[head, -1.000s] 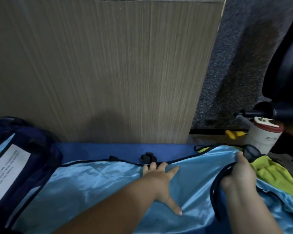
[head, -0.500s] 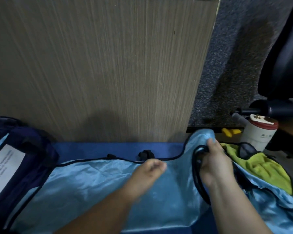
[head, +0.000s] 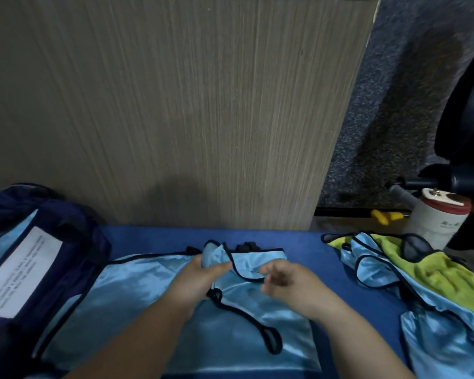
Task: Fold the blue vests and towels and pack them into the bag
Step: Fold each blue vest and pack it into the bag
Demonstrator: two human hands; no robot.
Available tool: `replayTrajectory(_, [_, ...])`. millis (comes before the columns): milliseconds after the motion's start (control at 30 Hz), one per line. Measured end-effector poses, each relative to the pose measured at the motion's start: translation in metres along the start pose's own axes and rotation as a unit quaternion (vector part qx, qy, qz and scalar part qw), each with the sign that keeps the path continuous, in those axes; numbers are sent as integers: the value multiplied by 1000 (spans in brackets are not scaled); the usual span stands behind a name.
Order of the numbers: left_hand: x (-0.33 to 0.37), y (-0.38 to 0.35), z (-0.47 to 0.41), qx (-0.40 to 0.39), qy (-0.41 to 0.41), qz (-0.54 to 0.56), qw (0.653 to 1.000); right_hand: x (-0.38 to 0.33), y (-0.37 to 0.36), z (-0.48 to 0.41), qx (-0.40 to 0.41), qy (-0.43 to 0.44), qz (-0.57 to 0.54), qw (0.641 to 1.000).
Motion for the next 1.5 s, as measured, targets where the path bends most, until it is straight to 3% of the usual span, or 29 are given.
replayTrajectory(133, [-4,13,-5,88,-18,-70,993,8,-2,0,-19,4,172,985])
replayTrajectory(267, [-7,15,-8,68,-47,-113,990,11,-7,-2,7,20,232,972])
replayTrajectory(367, [-11,16,-9,87,-79,-201,973,20,-2,-7,82,12,235,969])
replayTrajectory(433, [-15,17,-8,154,-155,-267,939,25,4,-10,139,-9,220,965])
replayTrajectory(500, [-14,13,-3,213,-292,-326,874,29,9,-13,179,-36,202,962])
replayTrajectory(567, [-13,1,3,170,-396,-348,832,32,13,-16,199,-52,198,958])
replayTrajectory(667, [-26,-14,3,55,-432,-411,801,37,14,-22,198,-57,193,959])
replayTrajectory(767, [-48,-16,-8,37,-432,-475,765,41,14,-28,197,-48,186,961])
replayTrajectory(900, [-52,-12,-14,60,-396,-496,771,45,17,-40,209,-33,119,970])
replayTrajectory(1067, [-53,-14,-16,42,-324,-545,772,37,25,-49,178,-55,-41,982])
replayTrajectory(1200, [-49,-14,-13,23,-324,-562,761,36,24,-53,176,-98,-195,960])
replayTrajectory(1300, [-48,-14,-13,-3,-291,-587,756,34,21,-53,176,-97,-189,961])
replayTrajectory(1500, [-45,-17,-10,14,-224,-630,743,29,17,-58,217,-31,-38,975])
Point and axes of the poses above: each hand's wrist, its own z-axis away from the middle knuckle, its own y-axis out of the back of the hand, x = y × z, the point moved 2 cm from there along -z, towards the middle knuckle, and after that the axes turned 2 degrees about -x, right-handed, at the moved point
